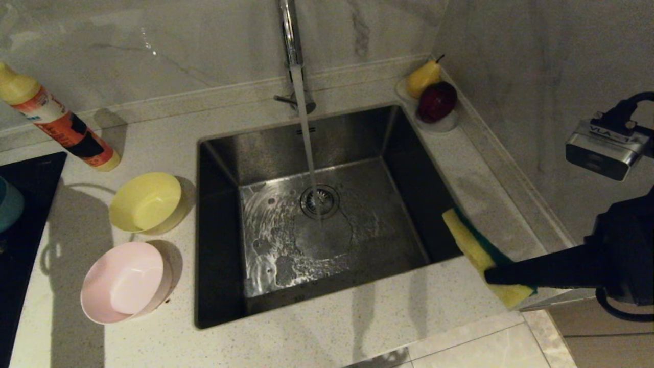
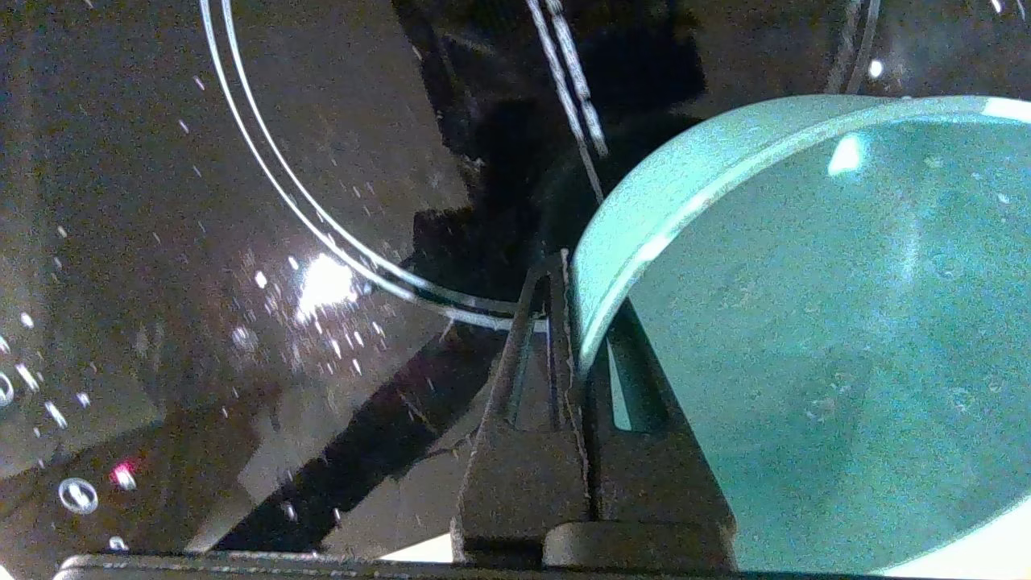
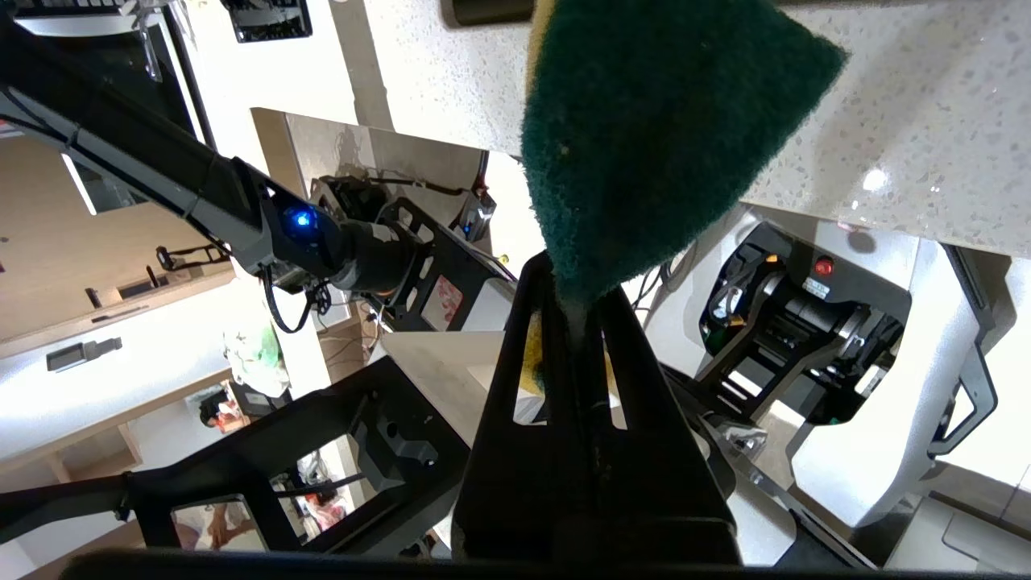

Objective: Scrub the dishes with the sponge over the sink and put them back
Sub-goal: Place the bowl on the table

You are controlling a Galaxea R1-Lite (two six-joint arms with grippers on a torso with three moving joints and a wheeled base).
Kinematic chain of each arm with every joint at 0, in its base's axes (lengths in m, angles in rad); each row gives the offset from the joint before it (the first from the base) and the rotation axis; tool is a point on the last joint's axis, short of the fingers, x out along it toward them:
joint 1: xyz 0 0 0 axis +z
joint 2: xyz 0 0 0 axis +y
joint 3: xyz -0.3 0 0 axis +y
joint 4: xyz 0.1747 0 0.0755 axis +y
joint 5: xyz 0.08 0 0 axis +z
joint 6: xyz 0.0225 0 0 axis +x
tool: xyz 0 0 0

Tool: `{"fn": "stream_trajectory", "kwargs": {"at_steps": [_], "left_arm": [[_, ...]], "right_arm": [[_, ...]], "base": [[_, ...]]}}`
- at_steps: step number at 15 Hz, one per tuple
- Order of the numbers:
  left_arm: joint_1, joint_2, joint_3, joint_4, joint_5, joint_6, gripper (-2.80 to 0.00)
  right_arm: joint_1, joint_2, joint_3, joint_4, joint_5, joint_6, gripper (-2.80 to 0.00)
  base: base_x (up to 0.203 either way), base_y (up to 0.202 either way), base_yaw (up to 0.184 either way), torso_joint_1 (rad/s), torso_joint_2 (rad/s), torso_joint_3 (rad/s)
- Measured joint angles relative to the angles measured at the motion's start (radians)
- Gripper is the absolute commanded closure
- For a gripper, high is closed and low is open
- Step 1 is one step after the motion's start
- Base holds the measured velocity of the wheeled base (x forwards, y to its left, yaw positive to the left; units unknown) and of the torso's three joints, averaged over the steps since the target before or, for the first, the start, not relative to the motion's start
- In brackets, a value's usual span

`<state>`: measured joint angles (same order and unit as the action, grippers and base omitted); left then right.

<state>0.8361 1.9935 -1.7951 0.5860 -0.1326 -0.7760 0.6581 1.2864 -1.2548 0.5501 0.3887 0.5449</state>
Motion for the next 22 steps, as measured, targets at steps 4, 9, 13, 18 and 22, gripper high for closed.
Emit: {"fn": "stream_trajectory", "kwargs": {"at_steps": [4,9,13,18,22], "left_arm": [[0.008,0.032,-0.028,0.005,0.001,0.000,0.00],[0.009,0.064,-0.043,0.007,0.003,0.001,-2.80],[0.009,0.063,-0.069,0.018,-0.017,0.000,-2.80],[0.009,-0.049,-0.084,0.037,-0.118,-0.003,0.00],[0.008,-0.186,-0.085,0.040,-0.127,0.024,0.00]], "right_arm": [[-0.003,-0.007,0.009,0.001,0.000,0.000,0.00],[-0.006,-0.014,0.009,0.002,0.000,0.000,0.00],[-0.007,-0.018,0.009,0.002,0.000,-0.001,0.00],[-0.007,-0.021,0.016,0.003,0.001,-0.001,0.00],[-0.006,-0.019,0.018,0.002,0.002,-0.001,0.00]], "base": [[0.000,0.000,0.000,0.000,0.00,0.000],[0.000,0.000,0.000,0.000,0.00,0.000],[0.000,0.000,0.000,0.000,0.00,0.000],[0.000,0.000,0.000,0.000,0.00,0.000],[0.000,0.000,0.000,0.000,0.00,0.000]]}}
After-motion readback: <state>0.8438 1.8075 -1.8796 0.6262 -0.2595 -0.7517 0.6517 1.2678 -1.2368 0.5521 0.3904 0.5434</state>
